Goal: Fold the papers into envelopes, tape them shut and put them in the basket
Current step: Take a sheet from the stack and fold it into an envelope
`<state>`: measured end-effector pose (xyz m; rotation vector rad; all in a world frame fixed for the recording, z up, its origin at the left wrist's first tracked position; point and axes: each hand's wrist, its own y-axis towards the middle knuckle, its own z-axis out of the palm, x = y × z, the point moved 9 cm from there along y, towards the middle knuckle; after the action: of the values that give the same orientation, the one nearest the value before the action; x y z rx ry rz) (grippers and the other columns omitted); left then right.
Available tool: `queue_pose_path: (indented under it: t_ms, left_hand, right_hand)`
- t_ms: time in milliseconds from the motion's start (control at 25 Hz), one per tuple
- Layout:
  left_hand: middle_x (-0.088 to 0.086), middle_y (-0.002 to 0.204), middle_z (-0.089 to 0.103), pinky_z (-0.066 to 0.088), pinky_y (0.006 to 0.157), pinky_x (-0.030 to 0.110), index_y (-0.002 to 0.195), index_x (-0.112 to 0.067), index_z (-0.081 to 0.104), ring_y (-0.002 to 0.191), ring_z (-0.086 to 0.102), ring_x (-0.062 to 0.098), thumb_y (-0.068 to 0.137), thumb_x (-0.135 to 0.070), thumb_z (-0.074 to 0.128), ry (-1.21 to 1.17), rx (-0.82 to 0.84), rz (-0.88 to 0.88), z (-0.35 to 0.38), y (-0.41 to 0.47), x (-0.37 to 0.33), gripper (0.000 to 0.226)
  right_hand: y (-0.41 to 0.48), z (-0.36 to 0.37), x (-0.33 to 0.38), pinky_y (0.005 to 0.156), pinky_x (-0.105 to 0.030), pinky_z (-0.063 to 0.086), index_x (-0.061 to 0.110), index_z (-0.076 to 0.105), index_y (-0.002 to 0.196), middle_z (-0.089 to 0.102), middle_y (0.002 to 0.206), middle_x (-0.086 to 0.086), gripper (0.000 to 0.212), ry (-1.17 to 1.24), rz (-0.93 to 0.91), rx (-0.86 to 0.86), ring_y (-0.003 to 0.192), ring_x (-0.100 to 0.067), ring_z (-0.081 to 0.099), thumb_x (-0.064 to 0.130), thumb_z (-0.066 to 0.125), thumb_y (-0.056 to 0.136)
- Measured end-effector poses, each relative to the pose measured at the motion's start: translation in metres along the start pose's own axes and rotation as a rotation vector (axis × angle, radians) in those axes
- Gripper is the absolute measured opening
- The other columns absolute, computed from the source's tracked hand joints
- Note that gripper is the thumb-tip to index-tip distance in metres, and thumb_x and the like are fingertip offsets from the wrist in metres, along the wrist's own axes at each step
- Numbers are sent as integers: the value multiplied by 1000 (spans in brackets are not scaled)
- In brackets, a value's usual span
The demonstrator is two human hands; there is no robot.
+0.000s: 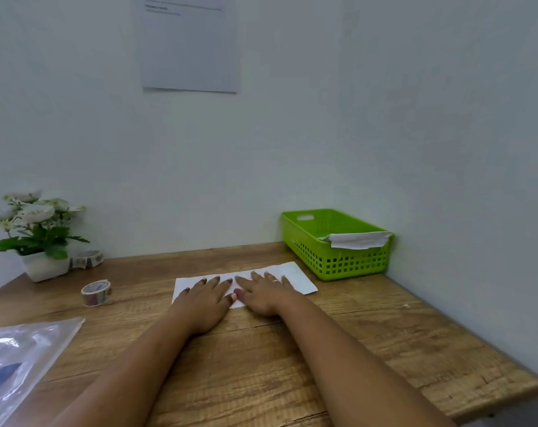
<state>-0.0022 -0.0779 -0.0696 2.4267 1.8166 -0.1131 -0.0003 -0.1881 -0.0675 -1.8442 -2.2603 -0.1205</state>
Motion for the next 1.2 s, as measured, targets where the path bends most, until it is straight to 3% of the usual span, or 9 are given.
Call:
queue_pose_path:
  t_ms: [120, 360, 480, 560, 720, 840, 960, 1080, 1200]
  left_hand:
    - [3, 160, 0, 6, 118, 44, 150, -33, 0, 147, 2, 24, 99, -51, 11, 61, 73, -53, 10, 4, 10, 56]
    - [2, 160, 0, 5, 118, 46, 151, -30, 0, 147, 1, 24, 96, -58, 11, 63, 98, -107, 6, -2, 14, 63]
    - [2, 160, 2, 4, 118, 46, 151, -25, 3, 147, 3, 22, 97, -55, 12, 68, 47, -95, 3, -7, 13, 63]
    - [2, 160, 3, 6, 118, 47, 152, -25, 3, 147, 2, 22, 99, -49, 14, 67, 16, -67, 1, -9, 8, 59]
    - [1, 160, 0, 5, 117, 51, 150, -34, 1, 147, 0, 24, 101, -43, 12, 77, 61, -57, 3, -7, 6, 52]
    - [1, 160, -1, 3, 117, 51, 150, -36, 0, 147, -1, 25, 100, -44, 11, 72, 79, -71, 5, -5, 9, 51]
    - [1, 160, 0, 4, 118, 50, 150, -35, 2, 147, 0, 24, 100, -44, 12, 56, 74, -72, 5, -6, 10, 51]
    - [0, 159, 13, 11, 118, 47, 149, -29, 20, 146, 12, 21, 101, -43, 22, -28, -18, -34, -7, -9, 9, 50]
    - [-2, 147, 41, 26, 113, 45, 136, -27, 46, 134, 38, 22, 99, -33, 36, -136, -321, -109, -49, -14, 44, 39]
  right_hand:
    - [0, 9, -10, 117, -47, -4, 31, 1, 152, -4, 161, 2, 66, -47, 92, 25, 148, -24, -4, 61, 14, 95]
    - [-20, -2, -49, 118, -50, -3, 24, 2, 153, -4, 161, -1, 79, -38, 278, 31, 148, -25, -4, 69, 17, 90]
    - [-29, -16, -49, 117, -48, -8, 15, 19, 151, 17, 159, -11, 73, -158, 360, -90, 147, -26, 11, 61, 13, 94]
    - [-28, -24, -29, 117, -47, -8, 12, 32, 146, 33, 153, -12, 64, -100, 284, -196, 145, -25, 21, 51, 13, 99]
    - [-14, -1, 8, 118, -46, -2, 22, 11, 152, 10, 160, -4, 55, 31, 13, -79, 148, -21, 7, 42, 17, 102]
    - [-5, 7, -5, 119, -45, 1, 20, 6, 153, 2, 161, -6, 57, -26, 106, -28, 149, -24, 2, 43, 16, 101]
    - [-10, 0, -19, 119, -44, 0, 13, 12, 152, 8, 160, -8, 57, -18, 237, -96, 148, -23, 4, 38, 19, 101]
    - [-23, -28, -17, 119, -42, -1, 10, 33, 144, 27, 155, -7, 47, 8, 220, -330, 148, -22, 9, 22, 30, 99]
    - [-24, -39, 14, 119, -42, 1, 8, 36, 141, 31, 154, -9, 45, 95, 100, -388, 147, -21, 12, 14, 35, 96]
